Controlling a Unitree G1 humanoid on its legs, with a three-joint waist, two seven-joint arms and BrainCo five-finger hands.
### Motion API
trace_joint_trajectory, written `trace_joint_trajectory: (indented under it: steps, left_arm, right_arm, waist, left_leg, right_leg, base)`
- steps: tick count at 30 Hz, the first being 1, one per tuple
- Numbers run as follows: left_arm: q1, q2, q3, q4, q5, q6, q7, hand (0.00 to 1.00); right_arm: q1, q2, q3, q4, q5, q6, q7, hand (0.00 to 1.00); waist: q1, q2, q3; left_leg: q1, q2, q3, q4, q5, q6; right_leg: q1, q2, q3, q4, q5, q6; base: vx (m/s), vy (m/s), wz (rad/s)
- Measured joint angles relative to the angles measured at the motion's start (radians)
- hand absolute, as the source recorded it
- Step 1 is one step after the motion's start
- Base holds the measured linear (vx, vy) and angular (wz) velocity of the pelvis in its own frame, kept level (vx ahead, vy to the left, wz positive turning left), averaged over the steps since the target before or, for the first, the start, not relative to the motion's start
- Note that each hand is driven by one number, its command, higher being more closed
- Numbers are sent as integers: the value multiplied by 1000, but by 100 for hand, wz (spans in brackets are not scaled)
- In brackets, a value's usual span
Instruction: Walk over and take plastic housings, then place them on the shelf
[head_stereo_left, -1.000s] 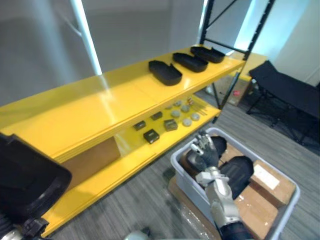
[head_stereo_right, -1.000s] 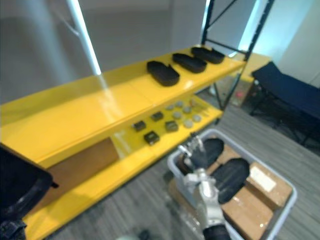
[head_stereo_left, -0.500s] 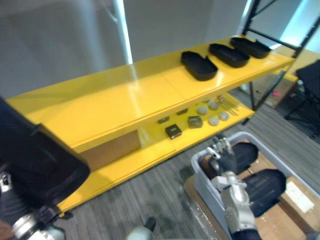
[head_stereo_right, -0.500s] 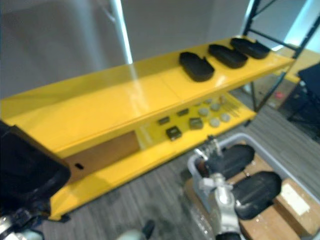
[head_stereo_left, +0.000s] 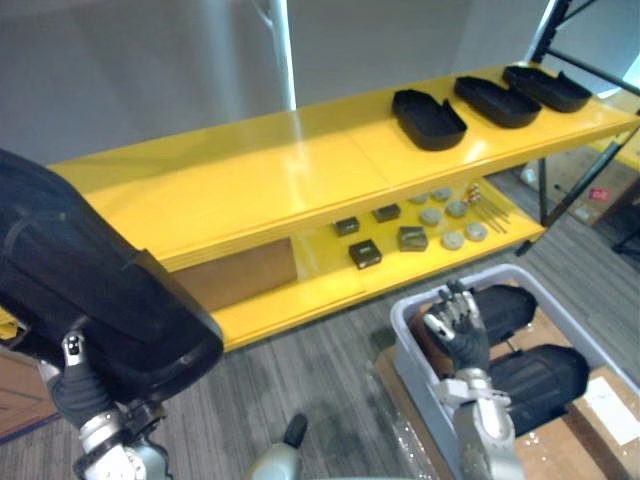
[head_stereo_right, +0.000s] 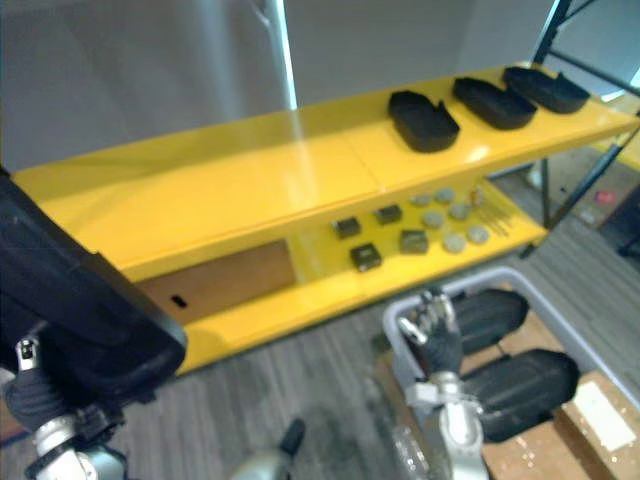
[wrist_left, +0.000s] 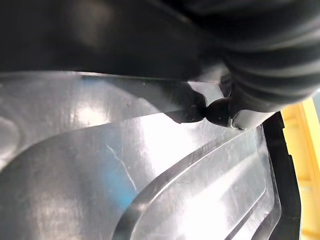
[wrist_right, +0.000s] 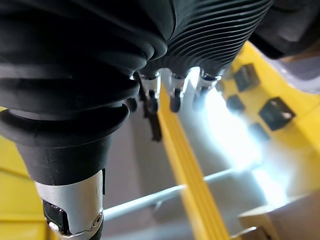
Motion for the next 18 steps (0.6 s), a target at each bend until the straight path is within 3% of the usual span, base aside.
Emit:
trace_joint_trajectory:
  steps: [5, 7, 9, 11, 12, 13, 14, 15, 16, 17, 18]
  left_arm:
    - [8, 0, 19, -29, 8, -1, 14, 100]
    - [10, 0, 33, -46, 10, 0, 17, 100]
    - [4, 0, 45, -61, 20, -4, 25, 100]
    - [-23, 9, 58, -61, 47, -4, 33, 100]
    - [-30, 14, 60, -60, 48, -4, 37, 100]
    - [-34, 32, 64, -60, 47, -4, 43, 100]
    - [-36, 52, 63, -60, 48, -3, 46, 100]
    - [-37, 58, 62, -61, 48, -3, 46, 100]
    - [-41, 81, 59, -59, 47, -3, 51, 100]
    - [-51, 84, 60, -58, 46, -2, 56, 100]
    - [-75, 80, 57, -58, 45, -1, 58, 100]
  right_arm:
    - [-9, 0, -15, 3, 0, -5, -4, 0]
    - [-26, 0, -18, 6, -2, -5, -7, 0]
    - [-43, 1, -19, 11, -7, -5, -8, 0]
    - [-58, 2, -22, 16, -21, -4, -12, 0]
    - [-66, 5, -28, 17, -32, -4, -13, 0]
    - [-82, 14, -44, 29, -45, -4, -13, 0]
    - [-91, 21, -68, 50, -57, -4, -16, 0]
    - [-90, 19, -81, 59, -64, -3, -18, 0]
    - [-88, 20, -98, 68, -79, -1, -19, 0]
    - [-88, 16, -107, 65, -81, -1, -17, 0]
    - [-89, 9, -132, 44, -81, -1, -1, 0]
  waist:
    - [6, -18, 14]
    - [19, -30, 21]
    - [30, -34, 22]
    - [27, -37, 21]
    - [27, -42, 24]
    - [24, -49, 28]
    - [1, -55, 32]
    - [-5, -46, 33]
    - [-7, -35, 43]
    - [-14, -33, 41]
    - [-22, -28, 40]
  left_leg:
    - [-18, -26, 17, 66, -4, 3]
    - [-36, -47, 28, 135, -48, 15]
    - [-50, -57, 48, 192, -90, 17]
    - [-43, -62, 45, 210, -111, 35]
    - [-35, -64, 45, 208, -116, 37]
    - [-22, -69, 45, 209, -125, 49]
    - [-10, -71, 48, 237, -144, 77]
    - [-9, -68, 41, 255, -159, 84]
    - [14, -60, 15, 264, -182, 84]
    - [22, -51, -2, 262, -185, 95]
    - [22, -37, -17, 261, -195, 93]
  right_leg:
    - [17, -37, -49, 44, -45, -16]
    - [34, -51, -52, 47, -50, -25]
    - [4, -71, -28, 163, -39, -37]
    - [-152, -106, 78, 465, 50, -130]
    - [-192, -111, 112, 535, 95, -141]
    - [-251, -118, 156, 633, 206, -158]
    - [-279, -119, 176, 695, 339, -181]
    - [-293, -118, 179, 726, 419, -184]
    - [-329, -109, 208, 776, 404, -165]
    - [-353, -80, 220, 757, 239, -117]
    - [-371, -28, 227, 644, 150, -99]
  base:
    - [-34, 6, 27]
    - [60, 58, 7]
    - [71, 48, 0]
    - [75, 95, 16]
    - [109, 90, 14]
    - [151, 87, 25]
    - [186, 123, 33]
    - [167, 96, 32]
    - [172, 80, 31]
    - [185, 63, 39]
    - [208, 80, 38]
